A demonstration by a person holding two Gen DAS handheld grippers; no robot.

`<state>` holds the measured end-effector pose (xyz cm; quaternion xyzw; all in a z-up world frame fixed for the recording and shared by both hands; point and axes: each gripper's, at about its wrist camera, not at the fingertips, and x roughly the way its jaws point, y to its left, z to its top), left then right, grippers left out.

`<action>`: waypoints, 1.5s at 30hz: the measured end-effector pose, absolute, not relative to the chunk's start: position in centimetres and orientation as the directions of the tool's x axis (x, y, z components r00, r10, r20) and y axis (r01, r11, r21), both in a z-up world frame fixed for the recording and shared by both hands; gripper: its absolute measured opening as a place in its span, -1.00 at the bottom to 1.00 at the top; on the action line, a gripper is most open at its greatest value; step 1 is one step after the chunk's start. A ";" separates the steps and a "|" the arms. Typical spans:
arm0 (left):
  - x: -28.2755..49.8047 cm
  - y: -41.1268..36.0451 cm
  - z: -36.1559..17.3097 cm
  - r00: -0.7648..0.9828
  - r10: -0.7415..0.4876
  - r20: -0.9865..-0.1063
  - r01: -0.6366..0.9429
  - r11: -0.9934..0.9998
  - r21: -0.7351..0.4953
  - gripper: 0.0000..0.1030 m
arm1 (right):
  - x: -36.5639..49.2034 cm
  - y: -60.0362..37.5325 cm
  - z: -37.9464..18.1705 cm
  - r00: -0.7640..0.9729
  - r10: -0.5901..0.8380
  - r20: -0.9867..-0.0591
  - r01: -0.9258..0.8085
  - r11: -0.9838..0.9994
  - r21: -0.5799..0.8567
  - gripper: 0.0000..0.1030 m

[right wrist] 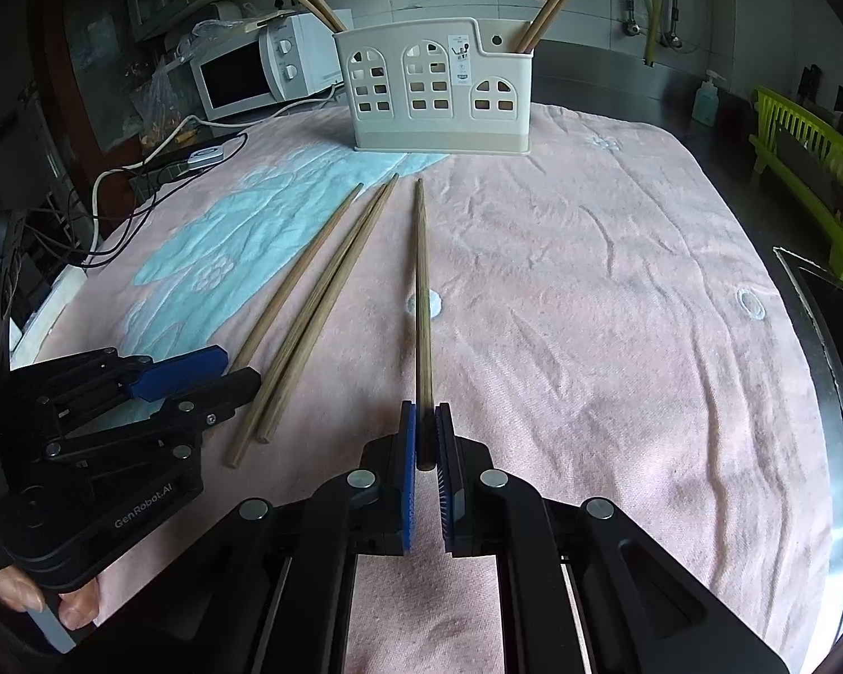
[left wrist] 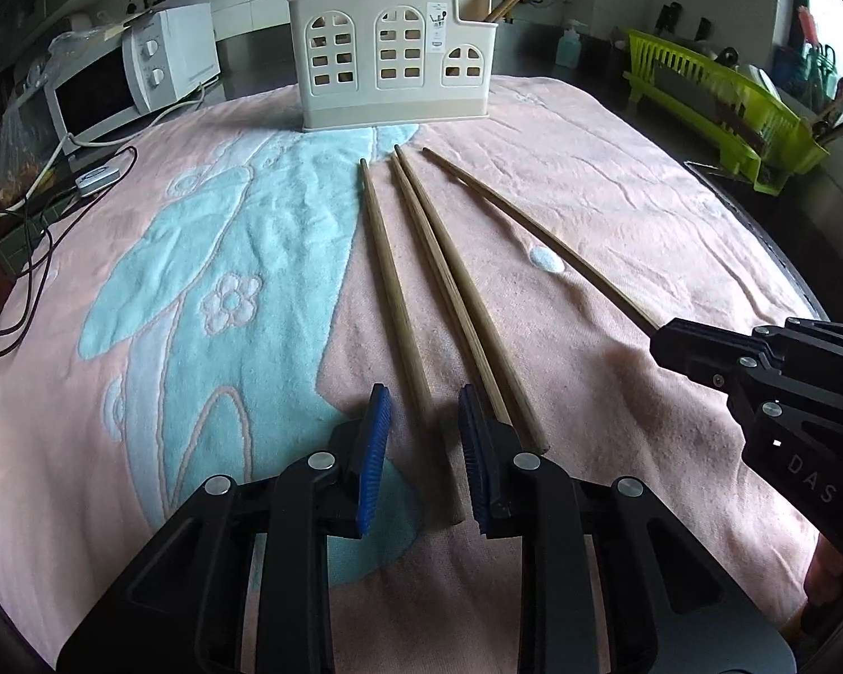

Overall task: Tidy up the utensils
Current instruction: 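Close the left tool on a wooden chopstick while the right tool grasps another, then lift the left tool's chopstick toward the holder while the right tool carries its chopstick there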

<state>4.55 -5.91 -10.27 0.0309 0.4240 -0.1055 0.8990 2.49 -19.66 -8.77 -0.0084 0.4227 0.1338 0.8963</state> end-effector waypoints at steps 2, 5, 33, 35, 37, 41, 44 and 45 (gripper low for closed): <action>4.7 -5.7 -10.2 0.615 -0.161 -0.772 0.211 0.977 -0.036 -0.67 | 2.5 -19.7 -8.6 0.610 0.230 -0.759 -0.245 0.965 0.096 -0.87; 5.1 -4.7 -10.1 0.601 -0.183 -0.778 0.207 0.976 -0.071 -0.83 | 2.4 -19.9 -8.3 0.616 0.228 -0.754 -0.242 0.966 0.095 -0.87; 5.6 2.0 -1.3 0.833 -0.221 -0.507 0.193 0.975 -0.109 -0.89 | 3.5 -19.0 1.8 0.768 0.278 -0.577 -0.287 0.955 0.078 -0.87; 6.1 2.1 -0.8 0.837 -0.225 -0.499 0.199 0.974 -0.104 -0.89 | 4.1 -18.7 2.2 0.770 0.278 -0.573 -0.293 0.954 0.070 -0.87; 6.6 2.2 -0.5 0.836 -0.237 -0.496 0.211 0.971 -0.109 -0.89 | 4.7 -18.4 2.5 0.772 0.281 -0.571 -0.297 0.952 0.066 -0.87; 7.9 2.4 0.2 0.827 -0.262 -0.497 0.226 0.965 -0.133 -0.89 | 6.2 -18.1 3.1 0.777 0.286 -0.561 -0.299 0.952 0.070 -0.87; 9.1 2.5 0.6 0.817 -0.266 -0.511 0.224 0.964 -0.142 -0.89 | 7.2 -18.1 3.7 0.781 0.296 -0.550 -0.303 0.950 0.081 -0.87; 9.5 2.7 0.8 0.816 -0.269 -0.512 0.222 0.963 -0.151 -0.89 | 7.5 -18.1 3.9 0.783 0.299 -0.545 -0.304 0.949 0.083 -0.87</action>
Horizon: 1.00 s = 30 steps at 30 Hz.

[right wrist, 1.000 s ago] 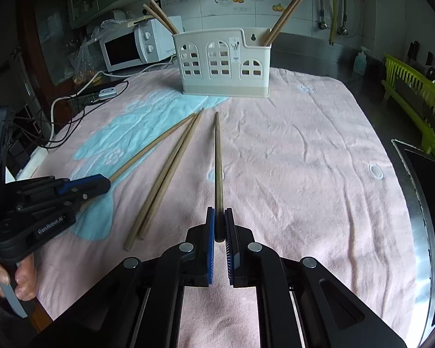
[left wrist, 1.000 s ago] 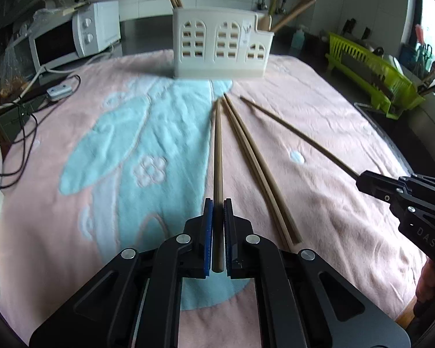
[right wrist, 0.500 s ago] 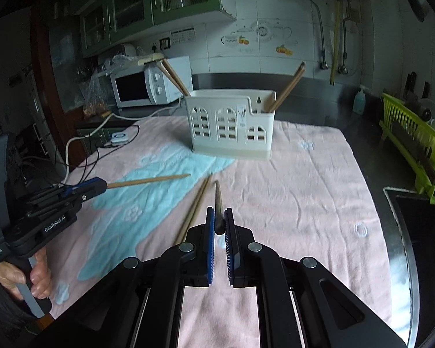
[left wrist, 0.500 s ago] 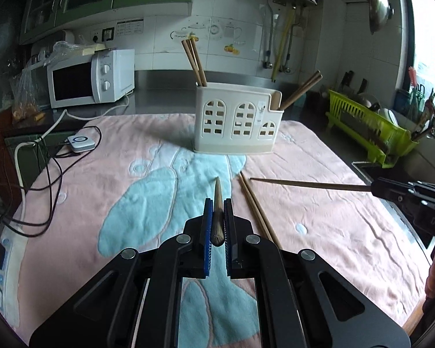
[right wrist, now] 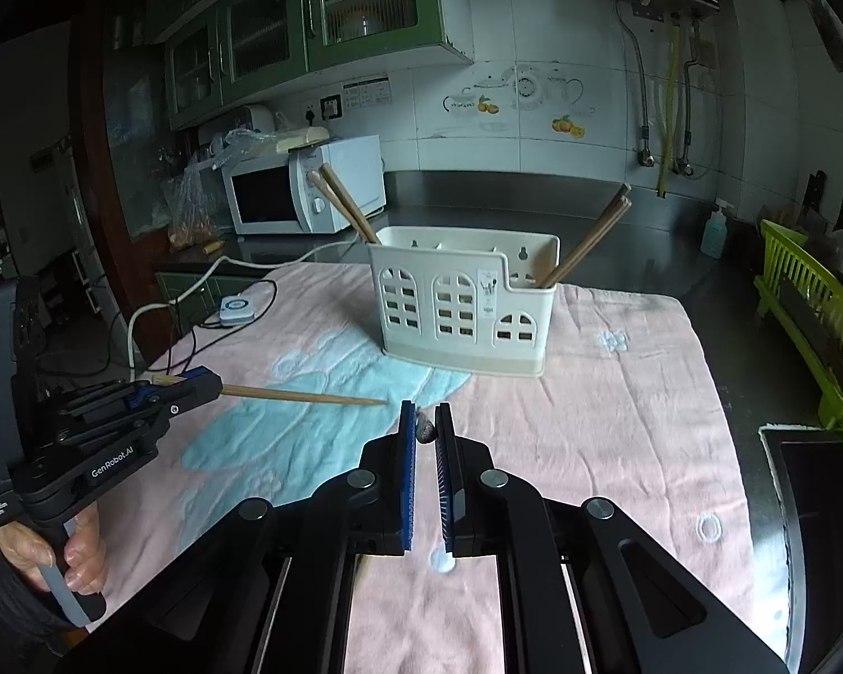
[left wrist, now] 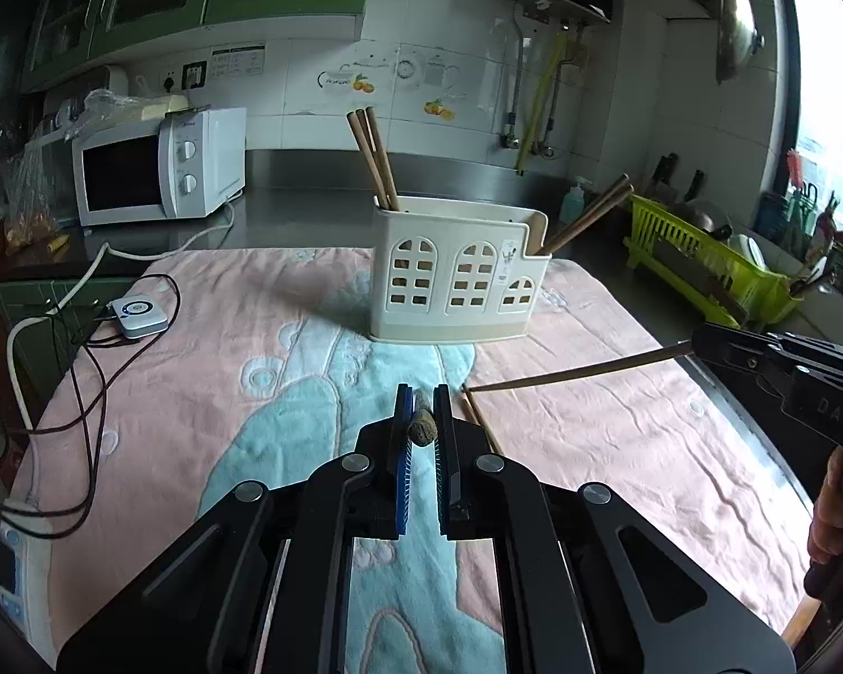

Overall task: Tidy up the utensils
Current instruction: 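Lift the left tool's chopstick toward the holder while the right tool carries its chopstick there, then lower the left tool's chopstick into the holder while the right tool lowers its chopstick in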

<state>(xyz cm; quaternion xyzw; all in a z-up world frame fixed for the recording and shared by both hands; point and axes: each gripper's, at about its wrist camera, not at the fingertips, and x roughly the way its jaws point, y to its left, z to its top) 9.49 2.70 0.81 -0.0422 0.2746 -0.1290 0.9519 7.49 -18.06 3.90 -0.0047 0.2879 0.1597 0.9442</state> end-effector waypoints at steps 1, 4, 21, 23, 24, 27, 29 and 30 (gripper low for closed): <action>9.7 2.8 1.0 0.815 -0.272 -0.511 0.222 0.962 -0.158 -0.89 | 7.7 -18.0 4.1 0.784 0.301 -0.542 -0.307 0.948 0.083 -0.87; 10.6 3.0 2.3 0.815 -0.291 -0.501 0.232 0.956 -0.177 -0.89 | 8.4 -18.1 4.8 0.786 0.307 -0.537 -0.315 0.946 0.080 -0.87; 14.3 1.6 9.4 0.824 -0.330 -0.460 0.292 0.944 -0.153 -0.90 | 11.9 -19.2 14.7 0.819 0.303 -0.487 -0.350 0.937 -0.006 -0.87; 14.6 1.5 10.4 0.831 -0.334 -0.445 0.296 0.943 -0.155 -0.90 | 12.3 -19.5 15.9 0.829 0.294 -0.476 -0.345 0.938 -0.021 -0.87; 14.9 1.5 10.9 0.836 -0.333 -0.436 0.295 0.943 -0.156 -0.90 | 12.6 -19.6 16.4 0.831 0.293 -0.472 -0.344 0.939 -0.023 -0.87; 15.7 1.5 12.6 0.849 -0.333 -0.411 0.290 0.943 -0.164 -0.90 | 13.2 -20.0 17.7 0.839 0.286 -0.463 -0.336 0.941 -0.029 -0.87; 16.3 1.6 13.8 0.863 -0.327 -0.386 0.285 0.945 -0.164 -0.90 | 13.7 -20.2 18.7 0.846 0.278 -0.456 -0.328 0.944 -0.033 -0.87; 16.6 1.7 14.6 0.871 -0.325 -0.370 0.282 0.945 -0.166 -0.90 | 14.0 -20.3 19.1 0.849 0.273 -0.452 -0.325 0.945 -0.040 -0.87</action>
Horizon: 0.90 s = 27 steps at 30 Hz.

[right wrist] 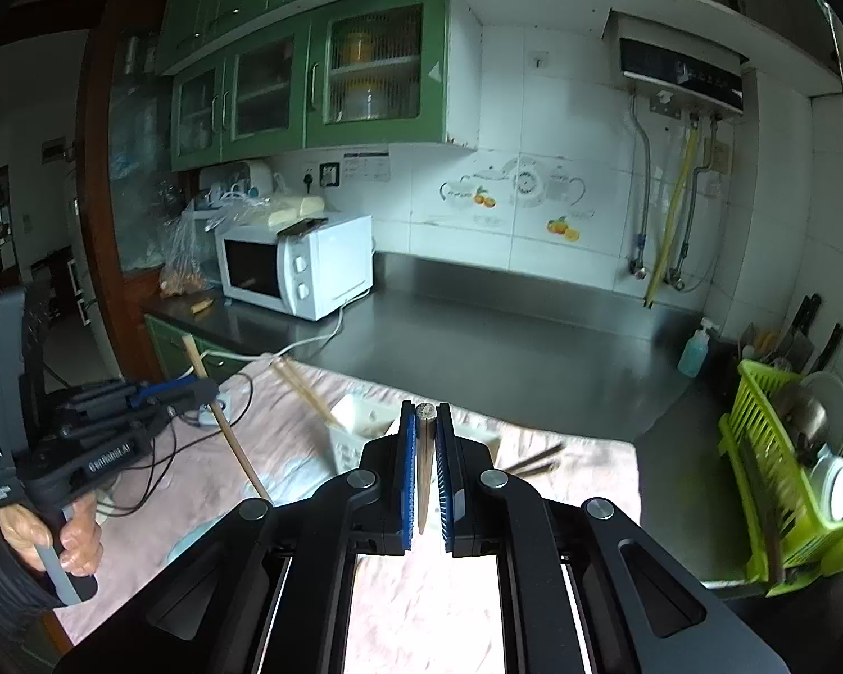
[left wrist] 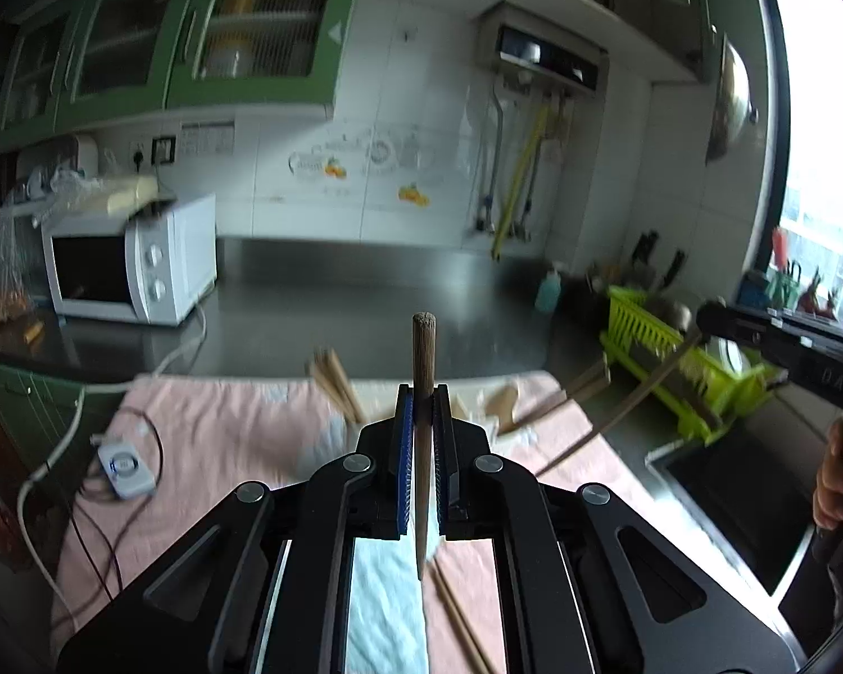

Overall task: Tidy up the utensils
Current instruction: 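Lower the left tool's chopstick into the holder while the right tool lowers its chopstick in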

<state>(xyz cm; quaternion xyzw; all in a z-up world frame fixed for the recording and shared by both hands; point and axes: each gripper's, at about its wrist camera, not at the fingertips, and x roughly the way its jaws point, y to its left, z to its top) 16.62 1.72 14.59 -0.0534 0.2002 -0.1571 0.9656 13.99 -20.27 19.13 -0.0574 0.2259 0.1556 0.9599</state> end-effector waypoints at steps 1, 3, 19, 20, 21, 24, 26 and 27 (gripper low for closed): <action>17.0 1.8 15.4 0.878 -0.324 -0.353 0.281 0.945 -0.168 -0.90 | 14.2 -20.3 19.5 0.853 0.268 -0.448 -0.321 0.946 -0.045 -0.87; 17.6 1.9 16.8 0.895 -0.315 -0.317 0.274 0.947 -0.167 -0.90 | 14.7 -20.3 20.2 0.862 0.257 -0.438 -0.312 0.948 -0.058 -0.87; 24.9 1.5 19.2 0.961 -0.216 -0.174 0.186 0.967 -0.173 -0.90 | 20.8 -20.8 20.3 0.879 0.217 -0.425 -0.277 0.957 -0.084 -0.87; 25.4 1.4 18.8 0.960 -0.212 -0.184 0.181 0.968 -0.172 -0.90 | 21.2 -20.9 20.0 0.876 0.218 -0.430 -0.278 0.957 -0.081 -0.87; 25.7 1.5 18.6 0.960 -0.207 -0.190 0.176 0.969 -0.172 -0.90 | 21.6 -20.9 19.6 0.874 0.219 -0.433 -0.278 0.958 -0.076 -0.87; 26.7 1.5 17.3 0.956 -0.202 -0.212 0.165 0.970 -0.181 -0.90 | 22.4 -20.8 18.8 0.873 0.220 -0.435 -0.276 0.959 -0.067 -0.87; 27.0 1.7 16.7 0.954 -0.201 -0.222 0.163 0.970 -0.180 -0.90 | 22.8 -20.6 18.5 0.874 0.217 -0.435 -0.272 0.960 -0.069 -0.87; 27.1 1.7 16.5 0.953 -0.202 -0.226 0.163 0.970 -0.179 -0.90 | 22.9 -20.6 18.6 0.873 0.221 -0.434 -0.276 0.959 -0.067 -0.87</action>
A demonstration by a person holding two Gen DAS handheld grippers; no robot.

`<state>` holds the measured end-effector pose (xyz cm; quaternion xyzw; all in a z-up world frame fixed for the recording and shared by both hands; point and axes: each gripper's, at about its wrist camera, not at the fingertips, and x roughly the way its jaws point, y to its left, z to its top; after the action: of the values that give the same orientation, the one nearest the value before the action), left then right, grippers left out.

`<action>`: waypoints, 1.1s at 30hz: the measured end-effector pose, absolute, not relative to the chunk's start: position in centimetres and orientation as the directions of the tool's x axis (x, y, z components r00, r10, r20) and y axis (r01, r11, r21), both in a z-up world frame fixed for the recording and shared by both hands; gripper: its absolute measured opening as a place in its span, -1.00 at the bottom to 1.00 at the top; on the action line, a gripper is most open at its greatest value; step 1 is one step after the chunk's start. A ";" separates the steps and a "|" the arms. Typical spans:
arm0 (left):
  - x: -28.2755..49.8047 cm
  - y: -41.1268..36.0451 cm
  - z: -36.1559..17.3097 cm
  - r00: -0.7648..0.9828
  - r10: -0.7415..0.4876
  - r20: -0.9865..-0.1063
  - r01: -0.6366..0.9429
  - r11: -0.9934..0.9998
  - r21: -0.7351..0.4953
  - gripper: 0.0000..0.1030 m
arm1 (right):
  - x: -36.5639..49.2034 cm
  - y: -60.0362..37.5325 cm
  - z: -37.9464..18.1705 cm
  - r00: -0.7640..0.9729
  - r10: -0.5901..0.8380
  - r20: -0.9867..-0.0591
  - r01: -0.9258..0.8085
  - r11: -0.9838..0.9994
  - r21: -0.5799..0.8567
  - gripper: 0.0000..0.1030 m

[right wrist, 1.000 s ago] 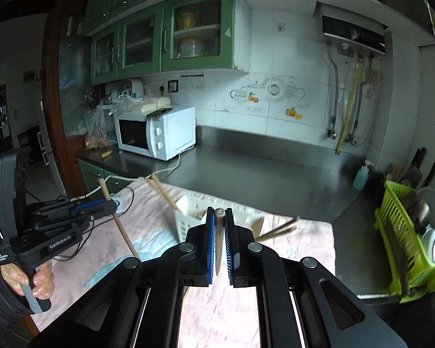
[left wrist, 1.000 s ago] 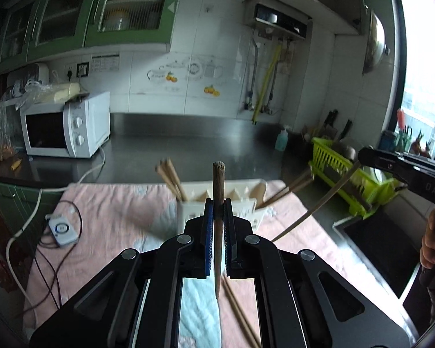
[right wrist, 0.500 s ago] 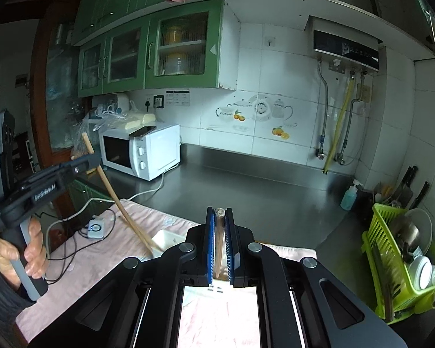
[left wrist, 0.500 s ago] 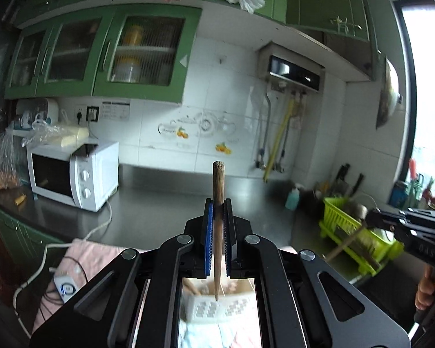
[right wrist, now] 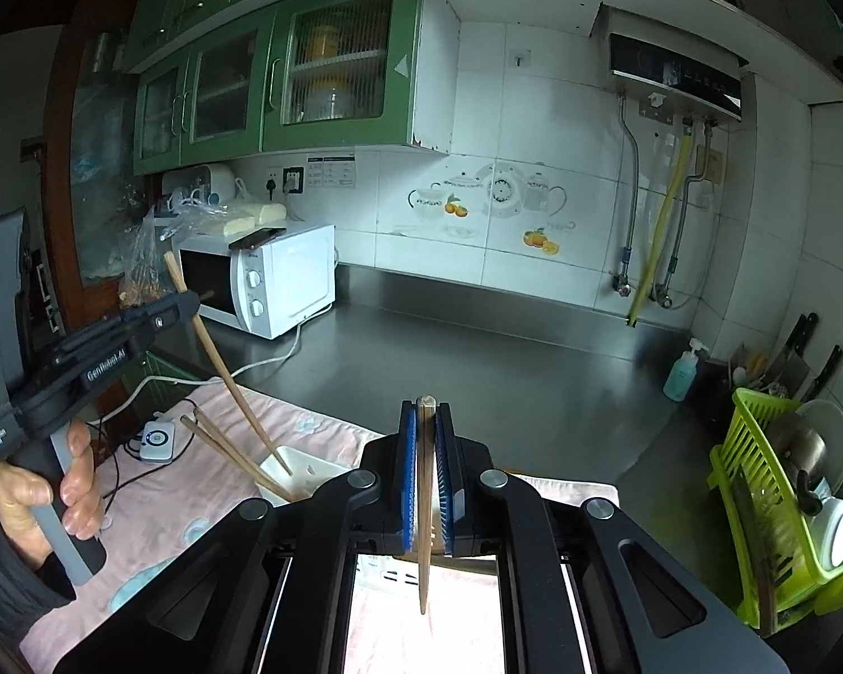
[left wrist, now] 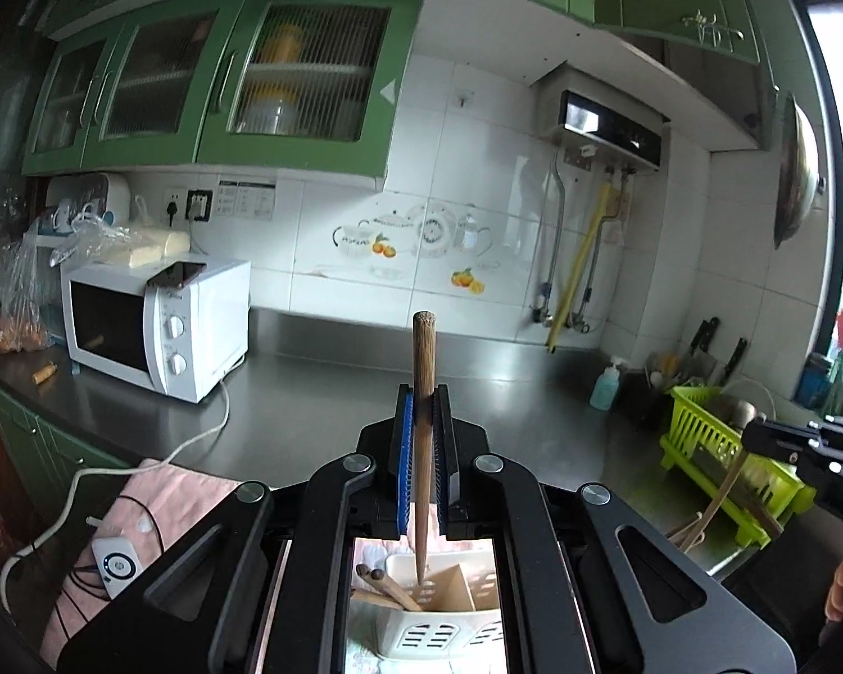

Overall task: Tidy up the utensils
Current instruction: 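Lower the left tool's chopstick into the holder while the right tool lowers its chopstick in, then open the left tool over the holder while the right tool releases its chopstick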

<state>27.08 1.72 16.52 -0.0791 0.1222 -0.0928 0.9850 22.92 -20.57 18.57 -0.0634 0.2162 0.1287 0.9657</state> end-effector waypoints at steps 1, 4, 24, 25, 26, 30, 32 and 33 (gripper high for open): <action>27.3 1.7 16.3 0.951 -0.201 -0.233 0.163 0.971 -0.173 -0.90 | 23.0 -20.5 18.7 0.874 0.223 -0.431 -0.278 0.958 -0.067 -0.87; 27.7 1.7 15.7 0.949 -0.197 -0.248 0.158 0.973 -0.168 -0.90 | 23.0 -20.5 19.5 0.884 0.230 -0.408 -0.279 0.958 -0.063 -0.87; 28.0 2.1 14.5 0.934 -0.192 -0.301 0.145 0.974 -0.172 -0.77 | 27.0 -20.9 17.2 0.883 0.244 -0.400 -0.251 0.967 0.035 -0.83; 27.8 2.1 14.6 0.935 -0.192 -0.299 0.145 0.974 -0.171 -0.71 | 26.9 -21.0 17.2 0.885 0.237 -0.400 -0.246 0.969 0.031 -0.83; 27.5 2.1 14.7 0.936 -0.190 -0.296 0.144 0.975 -0.170 -0.68 | 26.6 -21.0 17.2 0.886 0.234 -0.400 -0.244 0.969 0.027 -0.83; 25.8 2.1 15.4 0.940 -0.184 -0.287 0.144 0.977 -0.156 -0.47 | 24.7 -21.3 17.6 0.893 0.227 -0.388 -0.238 0.971 0.021 -0.62; 24.5 2.3 15.8 0.943 -0.183 -0.279 0.145 0.978 -0.150 -0.36 | 23.2 -21.4 17.7 0.899 0.216 -0.382 -0.229 0.973 0.010 -0.58; 23.8 2.3 16.0 0.943 -0.180 -0.279 0.143 0.979 -0.147 -0.34 | 22.4 -21.5 17.7 0.897 0.220 -0.384 -0.235 0.972 0.007 -0.58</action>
<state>23.79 2.35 15.96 -0.0627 0.1471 -0.0821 0.9837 22.37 -21.47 17.66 -0.0198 0.1946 0.1169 0.9737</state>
